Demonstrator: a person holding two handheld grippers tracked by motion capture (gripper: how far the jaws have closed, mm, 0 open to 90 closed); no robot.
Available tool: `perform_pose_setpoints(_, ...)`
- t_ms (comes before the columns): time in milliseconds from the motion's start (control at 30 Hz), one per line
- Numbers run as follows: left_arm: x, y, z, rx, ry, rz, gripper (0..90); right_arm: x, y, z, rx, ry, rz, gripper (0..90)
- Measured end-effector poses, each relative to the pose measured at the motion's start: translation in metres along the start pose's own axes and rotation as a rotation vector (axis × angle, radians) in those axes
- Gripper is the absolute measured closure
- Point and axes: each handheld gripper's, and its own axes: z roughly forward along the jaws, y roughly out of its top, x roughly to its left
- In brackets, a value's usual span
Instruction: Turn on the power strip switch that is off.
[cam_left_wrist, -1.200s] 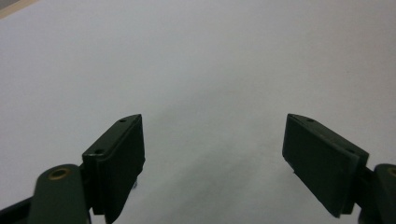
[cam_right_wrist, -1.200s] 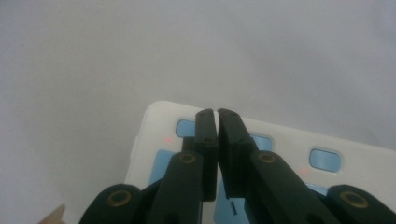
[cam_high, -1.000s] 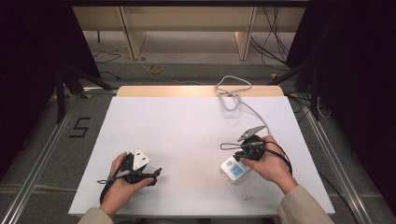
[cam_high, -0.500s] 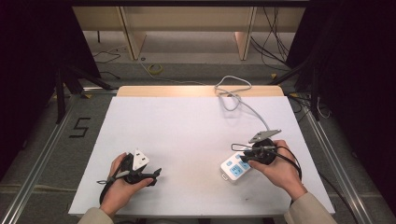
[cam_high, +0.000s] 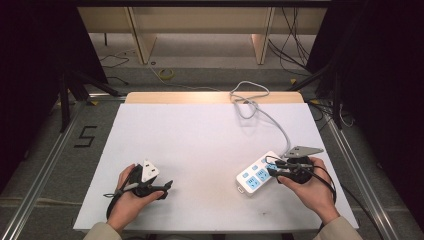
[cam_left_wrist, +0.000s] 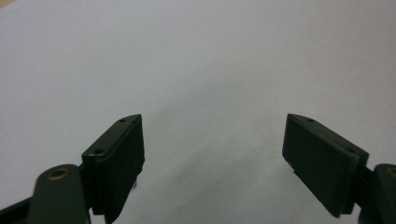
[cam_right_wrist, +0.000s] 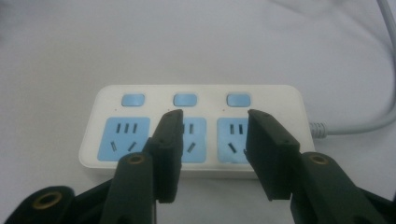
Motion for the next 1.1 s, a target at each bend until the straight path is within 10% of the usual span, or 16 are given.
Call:
perform_pose_setpoints(467,0.001,-0.001,0.000,-0.004,-0.008,-0.018,20.6,-0.010,-0.031,-0.006,-0.115,-0.039,0.078,47.8)
perform_pose_setpoints(1100,0.007,-0.006,0.004,0.008,0.010,-0.052,18.3,-0.006,-0.039,-0.004,-0.157,-0.028,0.062,44.9)
